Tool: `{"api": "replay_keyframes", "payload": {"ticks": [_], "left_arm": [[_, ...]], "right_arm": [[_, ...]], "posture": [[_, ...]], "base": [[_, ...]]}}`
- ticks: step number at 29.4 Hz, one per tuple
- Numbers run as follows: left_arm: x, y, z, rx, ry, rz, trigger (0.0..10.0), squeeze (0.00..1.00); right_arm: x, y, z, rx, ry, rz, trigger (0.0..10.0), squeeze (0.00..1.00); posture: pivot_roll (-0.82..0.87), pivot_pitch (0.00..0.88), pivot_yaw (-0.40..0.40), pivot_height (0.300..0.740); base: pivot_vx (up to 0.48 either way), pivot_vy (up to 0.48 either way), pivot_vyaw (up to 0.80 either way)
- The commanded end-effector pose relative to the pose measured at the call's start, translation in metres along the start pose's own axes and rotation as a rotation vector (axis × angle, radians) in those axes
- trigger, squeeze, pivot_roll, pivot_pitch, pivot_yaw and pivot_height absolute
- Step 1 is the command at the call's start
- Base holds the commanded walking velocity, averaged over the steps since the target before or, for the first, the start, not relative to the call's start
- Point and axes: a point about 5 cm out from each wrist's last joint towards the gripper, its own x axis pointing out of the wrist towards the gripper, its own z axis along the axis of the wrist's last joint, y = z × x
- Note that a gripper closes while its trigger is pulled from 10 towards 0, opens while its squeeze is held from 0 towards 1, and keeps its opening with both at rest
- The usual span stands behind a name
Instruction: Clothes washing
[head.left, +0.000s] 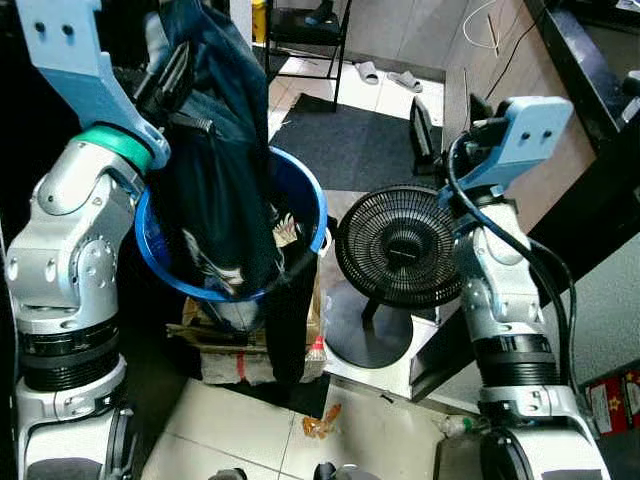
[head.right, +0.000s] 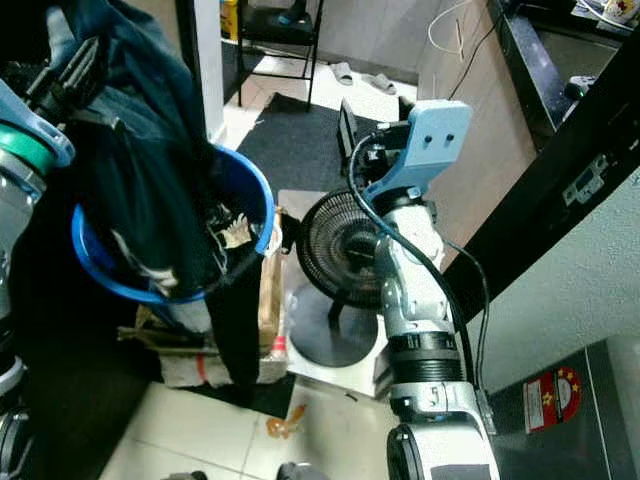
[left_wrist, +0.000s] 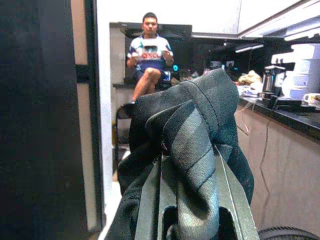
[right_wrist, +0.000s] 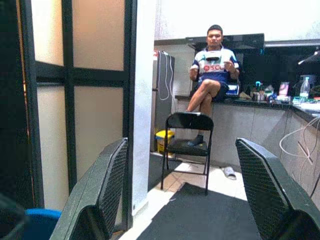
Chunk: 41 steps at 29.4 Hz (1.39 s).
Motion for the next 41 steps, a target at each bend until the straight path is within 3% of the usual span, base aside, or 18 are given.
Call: {"api": "replay_keyframes", "payload": {"ticks": [1,6,15,41], "left_arm": [[0.0011,-0.0065,0.0086,0.024,-0.048,-0.032,10.0,0.0],[0.004,-0.0104,0.0056,0.02,-0.036,-0.034,10.0,0.0],[0.0033,-0.009,0.0042,0.012,-0.018,-0.019,10.0,0.0],[0.0025,-0.0039,0.0034,0.036,0.001,-0.013,10.0,0.0]], "right_arm": [[0.0008,-0.0059,0.0045,-0.007,-0.009,-0.018,10.0,0.0],[0.0016,-0.0084,0.0059,-0.02,-0.009,-0.032,10.0,0.0],[-0.0009,-0.0141,0.0057,-0.008,0.012,-0.069,10.0,0.0],[-0.0038,-0.0054,0.0012,0.029,0.035,-0.08,10.0,0.0]], "posture": [[0.07,0.007,-0.042,0.74],[0.06,0.003,-0.034,0.74],[0.07,0.006,-0.028,0.74],[0.09,0.016,-0.009,0.74]], "base": [[0.0,0.0,0.0],[0.0,0.0,0.0],[0.0,0.0,-0.8],[0.0,0.0,-0.8]]}}
